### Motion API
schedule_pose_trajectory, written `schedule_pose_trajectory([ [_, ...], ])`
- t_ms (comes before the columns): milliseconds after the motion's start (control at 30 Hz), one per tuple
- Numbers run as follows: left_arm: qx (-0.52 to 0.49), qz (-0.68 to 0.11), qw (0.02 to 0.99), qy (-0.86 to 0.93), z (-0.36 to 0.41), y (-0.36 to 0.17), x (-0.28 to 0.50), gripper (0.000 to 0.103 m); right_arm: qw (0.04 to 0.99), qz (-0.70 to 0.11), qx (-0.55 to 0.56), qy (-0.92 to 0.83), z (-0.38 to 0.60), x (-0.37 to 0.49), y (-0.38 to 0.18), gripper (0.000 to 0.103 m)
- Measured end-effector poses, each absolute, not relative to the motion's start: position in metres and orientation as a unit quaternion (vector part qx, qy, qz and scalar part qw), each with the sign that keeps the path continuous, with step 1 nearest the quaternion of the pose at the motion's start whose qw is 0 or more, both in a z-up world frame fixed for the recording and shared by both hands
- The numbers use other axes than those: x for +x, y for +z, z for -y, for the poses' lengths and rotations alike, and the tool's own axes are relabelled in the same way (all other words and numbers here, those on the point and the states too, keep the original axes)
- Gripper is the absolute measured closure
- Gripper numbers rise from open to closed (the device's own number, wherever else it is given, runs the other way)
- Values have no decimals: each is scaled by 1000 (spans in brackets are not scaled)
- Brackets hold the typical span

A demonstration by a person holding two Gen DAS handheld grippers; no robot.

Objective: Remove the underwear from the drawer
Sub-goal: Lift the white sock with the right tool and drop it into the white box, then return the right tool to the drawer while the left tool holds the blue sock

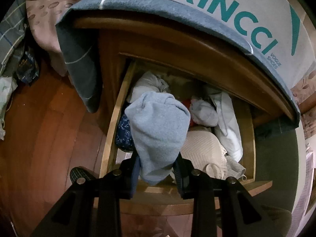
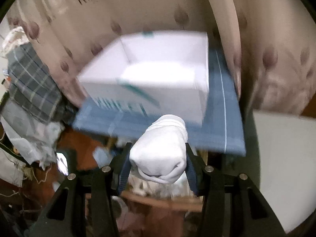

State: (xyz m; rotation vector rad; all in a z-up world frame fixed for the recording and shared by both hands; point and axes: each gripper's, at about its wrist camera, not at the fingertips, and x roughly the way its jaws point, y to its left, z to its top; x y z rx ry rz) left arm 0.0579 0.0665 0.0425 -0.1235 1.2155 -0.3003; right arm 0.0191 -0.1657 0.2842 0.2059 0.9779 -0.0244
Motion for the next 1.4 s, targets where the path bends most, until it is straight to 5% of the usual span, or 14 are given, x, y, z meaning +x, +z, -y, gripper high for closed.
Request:
schedule_pose_trajectory([
  [267, -52, -563, 812, -147, -64, 46, 57, 72, 898, -433, 74, -30, 161, 97, 317, 57],
  [600, -45, -558, 813, -157, -61, 48, 56, 72, 879, -468, 58, -68, 168, 166, 260, 57],
  [1033, -44, -565, 810, -153, -61, 45, 59, 72, 852, -513, 65, -81, 181, 183, 212, 54],
  [1400, -40, -564, 812, -147, -62, 43, 60, 72, 863, -495, 61, -83, 183, 176, 228, 50],
])
